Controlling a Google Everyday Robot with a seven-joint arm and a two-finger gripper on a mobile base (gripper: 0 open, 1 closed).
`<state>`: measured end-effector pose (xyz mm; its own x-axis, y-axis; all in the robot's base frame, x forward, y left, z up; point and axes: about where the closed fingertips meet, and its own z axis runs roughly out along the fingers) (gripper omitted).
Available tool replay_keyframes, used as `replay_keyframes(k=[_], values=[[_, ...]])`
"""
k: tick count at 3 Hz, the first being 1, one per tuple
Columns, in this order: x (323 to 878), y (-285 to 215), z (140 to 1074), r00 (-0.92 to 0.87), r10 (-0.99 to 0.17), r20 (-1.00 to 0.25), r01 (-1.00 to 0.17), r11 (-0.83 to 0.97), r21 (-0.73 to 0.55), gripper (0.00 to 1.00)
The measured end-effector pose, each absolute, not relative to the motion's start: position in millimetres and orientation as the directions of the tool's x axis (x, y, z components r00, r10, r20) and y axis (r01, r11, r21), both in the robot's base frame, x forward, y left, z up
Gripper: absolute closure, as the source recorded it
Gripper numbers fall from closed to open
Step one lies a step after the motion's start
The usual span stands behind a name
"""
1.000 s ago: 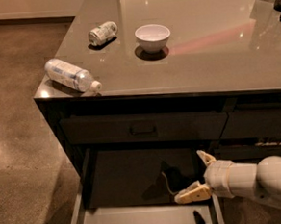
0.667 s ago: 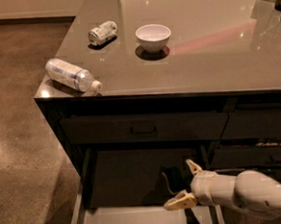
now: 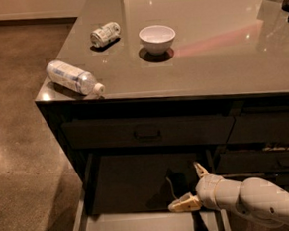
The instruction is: Pick sponge from middle drawer and place on counter
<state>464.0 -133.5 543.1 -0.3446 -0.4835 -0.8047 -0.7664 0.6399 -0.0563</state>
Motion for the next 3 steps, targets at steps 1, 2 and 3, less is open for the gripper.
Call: replay_keyframes(k=[1, 2, 3], values=[[471.2, -129.2, 532.2, -0.363, -0.496, -0.789, -0.766, 0.641, -0.051, 0.00], [500.3, -133.2, 503.0, -0.369, -0.517, -0.772, -0.753, 0.654, -0.078, 0.00], [534.8, -145.2, 451.4, -0.379, -0.510, -0.772, -0.718, 0.689, -0.103, 0.00]])
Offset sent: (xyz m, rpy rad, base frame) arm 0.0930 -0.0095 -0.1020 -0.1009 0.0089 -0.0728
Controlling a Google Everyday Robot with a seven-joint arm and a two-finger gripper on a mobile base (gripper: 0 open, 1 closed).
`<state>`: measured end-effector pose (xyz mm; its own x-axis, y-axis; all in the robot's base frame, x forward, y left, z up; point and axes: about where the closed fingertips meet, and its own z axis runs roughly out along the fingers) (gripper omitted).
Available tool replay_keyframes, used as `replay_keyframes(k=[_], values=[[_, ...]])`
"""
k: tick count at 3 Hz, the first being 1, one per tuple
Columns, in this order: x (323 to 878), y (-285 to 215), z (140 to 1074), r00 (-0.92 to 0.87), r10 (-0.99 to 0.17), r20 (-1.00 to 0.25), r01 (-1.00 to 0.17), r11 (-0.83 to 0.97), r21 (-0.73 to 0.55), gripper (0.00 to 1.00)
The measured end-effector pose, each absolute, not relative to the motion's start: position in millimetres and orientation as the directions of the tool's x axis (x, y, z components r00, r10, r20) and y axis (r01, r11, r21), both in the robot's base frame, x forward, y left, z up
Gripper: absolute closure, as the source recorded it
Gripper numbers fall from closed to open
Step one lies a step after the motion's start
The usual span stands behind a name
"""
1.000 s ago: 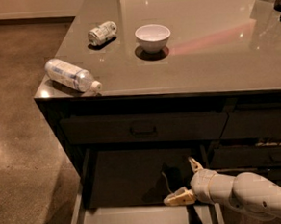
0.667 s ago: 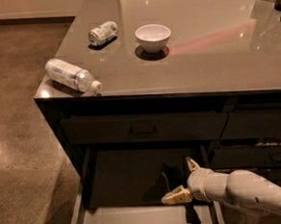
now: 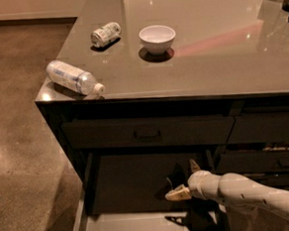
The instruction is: Pick sponge from middle drawer and place on counter
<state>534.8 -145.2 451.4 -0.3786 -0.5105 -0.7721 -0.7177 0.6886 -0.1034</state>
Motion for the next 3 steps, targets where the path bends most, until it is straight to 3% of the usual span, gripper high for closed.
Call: replay_keyframes(k=[2, 3], values=[[561.6, -162.7, 377.9, -0.417, -0.505, -0.755, -0.685, 0.721, -0.105, 0.00], [565.4, -165.1, 367.9, -0.436, -0.497, -0.751, -0.674, 0.733, -0.094, 0.16]])
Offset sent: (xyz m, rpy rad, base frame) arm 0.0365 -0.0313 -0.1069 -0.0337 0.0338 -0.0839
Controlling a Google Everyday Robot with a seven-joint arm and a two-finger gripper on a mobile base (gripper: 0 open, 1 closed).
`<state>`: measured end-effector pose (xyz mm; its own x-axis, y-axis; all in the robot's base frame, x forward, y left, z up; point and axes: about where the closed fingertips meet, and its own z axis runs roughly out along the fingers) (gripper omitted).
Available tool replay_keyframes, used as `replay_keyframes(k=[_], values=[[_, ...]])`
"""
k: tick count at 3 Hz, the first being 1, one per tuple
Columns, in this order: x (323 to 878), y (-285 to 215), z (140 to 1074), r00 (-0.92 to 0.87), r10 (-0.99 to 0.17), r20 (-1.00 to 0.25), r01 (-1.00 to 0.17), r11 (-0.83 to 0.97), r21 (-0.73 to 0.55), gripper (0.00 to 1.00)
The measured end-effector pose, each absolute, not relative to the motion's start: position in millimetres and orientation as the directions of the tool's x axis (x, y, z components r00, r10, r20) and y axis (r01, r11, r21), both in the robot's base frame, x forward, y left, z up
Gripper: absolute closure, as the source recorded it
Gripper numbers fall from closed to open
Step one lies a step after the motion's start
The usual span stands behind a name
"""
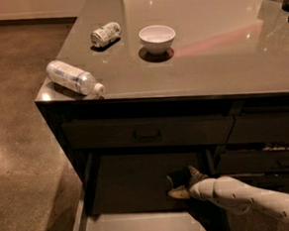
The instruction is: Pick sponge from middle drawer and place on counter
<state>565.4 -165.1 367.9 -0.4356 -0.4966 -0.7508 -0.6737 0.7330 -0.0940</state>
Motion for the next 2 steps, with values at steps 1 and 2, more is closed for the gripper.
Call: replay_keyframes(k=[1, 2], values=[[566.6, -162.8, 373.9, -0.433, -0.476, -0.765, -0.672, 0.736, -0.077, 0.39], [564.7, -157.8, 393.3, -0.398, -0.453, -0.798, -0.692, 0.719, -0.063, 0.63]])
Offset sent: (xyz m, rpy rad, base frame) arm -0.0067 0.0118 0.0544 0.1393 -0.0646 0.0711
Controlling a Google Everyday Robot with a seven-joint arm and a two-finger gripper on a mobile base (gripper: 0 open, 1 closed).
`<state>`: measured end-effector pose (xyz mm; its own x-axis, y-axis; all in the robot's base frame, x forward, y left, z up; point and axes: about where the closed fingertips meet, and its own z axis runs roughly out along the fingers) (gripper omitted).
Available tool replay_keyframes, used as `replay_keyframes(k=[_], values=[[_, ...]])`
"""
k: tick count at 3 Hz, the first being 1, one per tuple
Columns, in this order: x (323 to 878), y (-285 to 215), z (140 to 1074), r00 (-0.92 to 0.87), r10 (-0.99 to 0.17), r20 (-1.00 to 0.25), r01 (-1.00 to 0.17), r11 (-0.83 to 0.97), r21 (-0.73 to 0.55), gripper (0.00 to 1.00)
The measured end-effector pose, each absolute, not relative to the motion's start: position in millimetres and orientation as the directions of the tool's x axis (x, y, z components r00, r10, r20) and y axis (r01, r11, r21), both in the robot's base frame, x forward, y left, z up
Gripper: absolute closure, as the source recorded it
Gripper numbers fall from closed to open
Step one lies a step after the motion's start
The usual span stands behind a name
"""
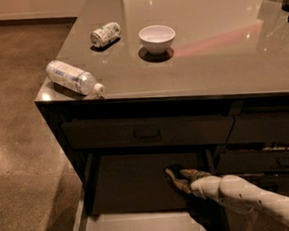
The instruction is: Pick sponge from middle drawer and place on counter
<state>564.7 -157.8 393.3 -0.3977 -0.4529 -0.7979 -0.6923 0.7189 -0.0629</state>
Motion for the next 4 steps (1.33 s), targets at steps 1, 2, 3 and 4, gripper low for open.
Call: replay_keyframes(k=[1, 2, 3, 4], values=[[562.2, -152.3, 403.9, -0.385, -0.436, -0.813, -0.717, 0.696, -0.034, 0.86], [559.0, -150.9, 416.4, -0.365, -0.415, -0.833, -0.739, 0.673, -0.012, 1.00], [553.5, -150.4, 434.5, -0.332, -0.386, -0.861, -0.764, 0.645, 0.005, 1.00], [538.3, -150.4, 472.0, -0.246, -0.339, -0.908, -0.799, 0.602, -0.009, 1.00]])
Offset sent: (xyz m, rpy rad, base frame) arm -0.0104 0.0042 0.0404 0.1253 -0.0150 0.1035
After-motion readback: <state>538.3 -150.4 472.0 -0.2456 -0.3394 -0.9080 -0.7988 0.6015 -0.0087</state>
